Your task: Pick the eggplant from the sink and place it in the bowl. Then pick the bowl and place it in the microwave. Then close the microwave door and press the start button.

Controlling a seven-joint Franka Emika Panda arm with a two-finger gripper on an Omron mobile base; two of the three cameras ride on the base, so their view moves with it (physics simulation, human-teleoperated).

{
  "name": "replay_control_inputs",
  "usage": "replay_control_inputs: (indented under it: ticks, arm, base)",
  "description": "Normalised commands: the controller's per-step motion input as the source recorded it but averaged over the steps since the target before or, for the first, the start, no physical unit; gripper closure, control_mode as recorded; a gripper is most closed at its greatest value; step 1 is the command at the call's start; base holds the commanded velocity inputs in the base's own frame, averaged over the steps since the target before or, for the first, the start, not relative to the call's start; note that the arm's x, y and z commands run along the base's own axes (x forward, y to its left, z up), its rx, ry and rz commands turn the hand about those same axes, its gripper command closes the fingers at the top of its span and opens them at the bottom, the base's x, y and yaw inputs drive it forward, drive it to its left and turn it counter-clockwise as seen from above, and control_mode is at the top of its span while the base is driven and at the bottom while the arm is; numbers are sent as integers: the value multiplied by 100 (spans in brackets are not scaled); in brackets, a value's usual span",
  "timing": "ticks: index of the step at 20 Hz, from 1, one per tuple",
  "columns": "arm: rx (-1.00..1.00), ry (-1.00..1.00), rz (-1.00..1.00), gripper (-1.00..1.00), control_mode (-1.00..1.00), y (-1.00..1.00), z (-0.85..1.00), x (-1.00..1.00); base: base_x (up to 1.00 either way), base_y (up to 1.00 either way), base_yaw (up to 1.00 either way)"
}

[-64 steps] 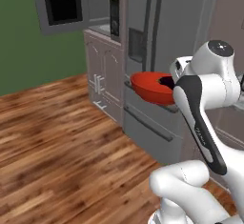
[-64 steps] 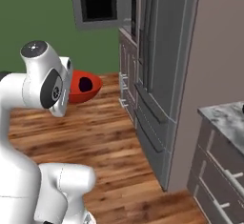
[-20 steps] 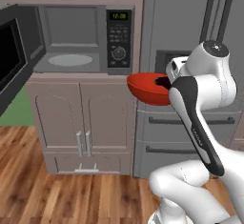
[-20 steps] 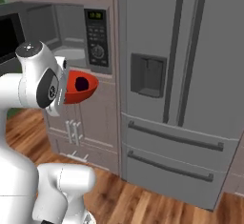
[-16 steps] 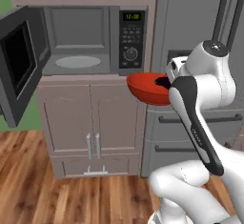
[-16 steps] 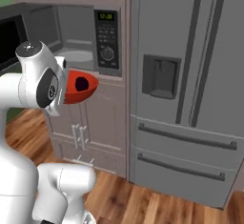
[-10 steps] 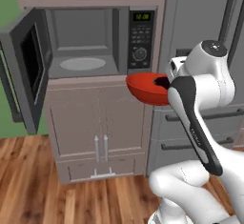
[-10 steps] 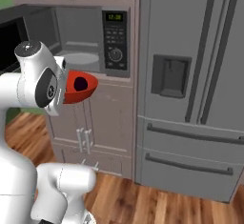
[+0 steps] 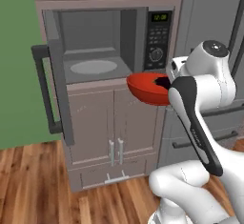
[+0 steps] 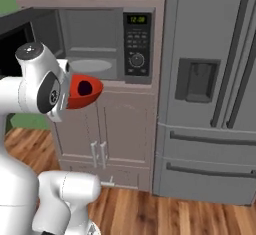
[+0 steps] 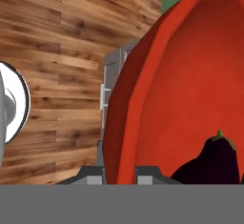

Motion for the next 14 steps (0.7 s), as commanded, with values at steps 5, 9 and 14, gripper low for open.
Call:
replay_control_inputs:
  ticks: [5,9,14]
  arm:
    - [0,0,0,100,100,0,0,0]
    - [0,0,0,100,100,0,0,0]
    - [0,0,0,100,100,0,0,0]
  base:
    - [60,-3,6]
    - [46,-3,11]
    - [41,3,8]
